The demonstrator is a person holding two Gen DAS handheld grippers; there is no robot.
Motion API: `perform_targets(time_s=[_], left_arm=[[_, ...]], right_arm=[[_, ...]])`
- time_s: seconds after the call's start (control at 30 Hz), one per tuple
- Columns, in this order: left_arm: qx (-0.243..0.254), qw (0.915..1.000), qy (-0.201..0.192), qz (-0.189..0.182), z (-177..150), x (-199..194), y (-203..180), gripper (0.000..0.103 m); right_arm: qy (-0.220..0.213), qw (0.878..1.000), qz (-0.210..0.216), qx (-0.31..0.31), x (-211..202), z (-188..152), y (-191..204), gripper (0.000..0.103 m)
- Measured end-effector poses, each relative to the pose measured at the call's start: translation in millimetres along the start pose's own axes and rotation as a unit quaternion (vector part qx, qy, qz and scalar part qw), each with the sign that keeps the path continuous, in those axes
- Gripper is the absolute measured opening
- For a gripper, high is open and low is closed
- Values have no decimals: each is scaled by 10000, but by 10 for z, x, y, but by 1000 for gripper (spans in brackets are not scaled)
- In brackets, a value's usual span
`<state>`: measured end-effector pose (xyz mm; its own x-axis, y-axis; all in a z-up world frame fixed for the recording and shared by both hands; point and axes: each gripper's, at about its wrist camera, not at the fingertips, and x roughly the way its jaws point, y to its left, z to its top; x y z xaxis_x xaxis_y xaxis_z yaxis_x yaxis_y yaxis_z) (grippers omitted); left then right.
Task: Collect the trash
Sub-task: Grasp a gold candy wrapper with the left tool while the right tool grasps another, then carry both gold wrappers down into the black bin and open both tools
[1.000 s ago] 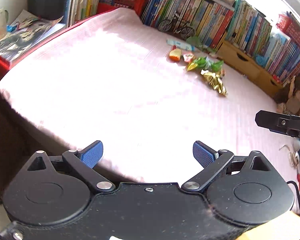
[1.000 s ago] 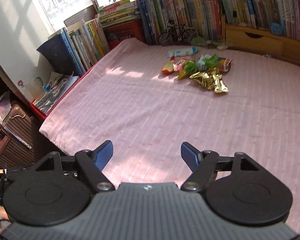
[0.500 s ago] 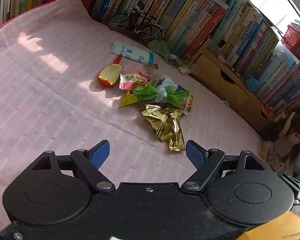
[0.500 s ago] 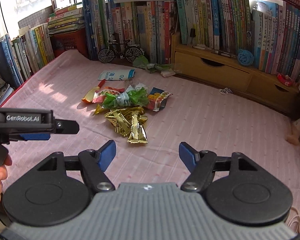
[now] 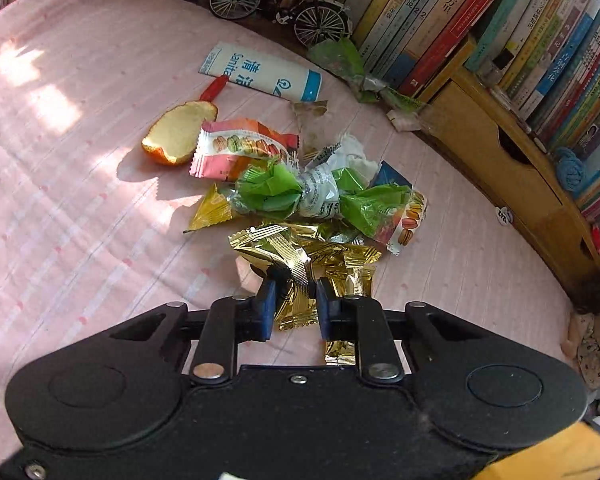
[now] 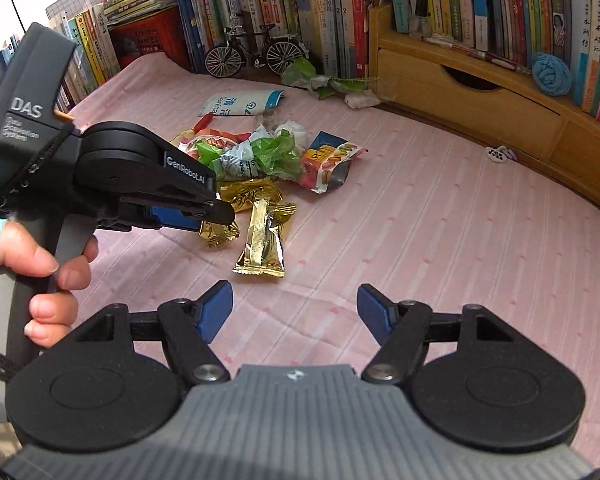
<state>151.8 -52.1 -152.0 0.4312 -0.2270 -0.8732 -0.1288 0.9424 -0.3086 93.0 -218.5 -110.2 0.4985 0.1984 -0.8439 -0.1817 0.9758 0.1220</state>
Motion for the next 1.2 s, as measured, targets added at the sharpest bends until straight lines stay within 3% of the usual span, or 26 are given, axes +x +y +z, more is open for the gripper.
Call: perform_targets(time_s=[0.23,0.3,0.37,0.57,0.87,1.2], left_arm=[[66,9994,-315,113,-6,-422,170,19],[-94,9990,-405,182,-40,-551,281,19],[-210,9983,-459,280,-89,-645,368,19],[-297,9970,-528,474,-297,-861,534,19],[-323,9966,-545,534,-772,-1361,878,19],[-542,9962,-280,624,-1528,-1932,1669,19]], right_arm=[[176,9994,277,51,471,257,55,76],[300,9989,334,97,595,307,85,64],[446,9984,326,88,695,326,125,29],[376,9986,323,200,540,251,175,22],[256,9984,348,353,115,23,322,20],[578,9935,932,319,-289,-460,1085,19]])
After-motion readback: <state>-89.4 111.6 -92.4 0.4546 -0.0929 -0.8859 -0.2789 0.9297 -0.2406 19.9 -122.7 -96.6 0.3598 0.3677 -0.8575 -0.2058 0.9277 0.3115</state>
